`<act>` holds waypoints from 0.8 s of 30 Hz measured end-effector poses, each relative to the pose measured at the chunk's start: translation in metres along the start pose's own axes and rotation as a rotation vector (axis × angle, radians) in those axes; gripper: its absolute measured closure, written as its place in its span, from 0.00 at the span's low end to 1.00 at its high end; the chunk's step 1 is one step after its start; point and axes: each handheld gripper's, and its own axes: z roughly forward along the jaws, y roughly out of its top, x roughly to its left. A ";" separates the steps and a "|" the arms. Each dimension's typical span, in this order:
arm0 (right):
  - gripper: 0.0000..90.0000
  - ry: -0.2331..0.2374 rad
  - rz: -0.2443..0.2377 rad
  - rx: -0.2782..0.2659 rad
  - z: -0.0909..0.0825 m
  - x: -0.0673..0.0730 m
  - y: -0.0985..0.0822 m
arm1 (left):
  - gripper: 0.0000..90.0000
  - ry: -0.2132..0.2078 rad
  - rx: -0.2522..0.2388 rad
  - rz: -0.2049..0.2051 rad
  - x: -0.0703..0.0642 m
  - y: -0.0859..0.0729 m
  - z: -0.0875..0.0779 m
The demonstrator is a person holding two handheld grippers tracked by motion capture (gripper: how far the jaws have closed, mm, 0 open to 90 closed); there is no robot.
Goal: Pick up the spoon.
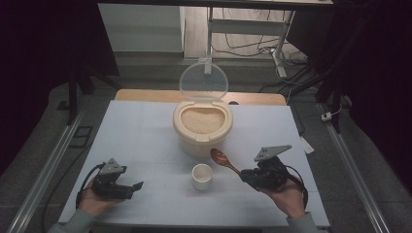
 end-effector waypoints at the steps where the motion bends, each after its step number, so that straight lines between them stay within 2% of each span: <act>1: 0.89 0.019 -0.005 0.000 0.003 0.002 0.004 | 0.12 0.000 0.000 -0.001 0.000 0.000 0.000; 3: 0.89 0.023 -0.009 -0.002 0.004 0.002 0.005 | 0.12 -0.001 0.002 -0.001 0.000 0.000 0.000; 18: 0.89 0.092 -0.134 0.029 0.027 0.017 0.035 | 0.12 -0.004 0.007 -0.003 0.001 0.000 0.001; 24: 0.89 0.112 -0.169 0.047 0.038 0.022 0.045 | 0.12 -0.006 0.009 -0.001 0.001 0.000 0.001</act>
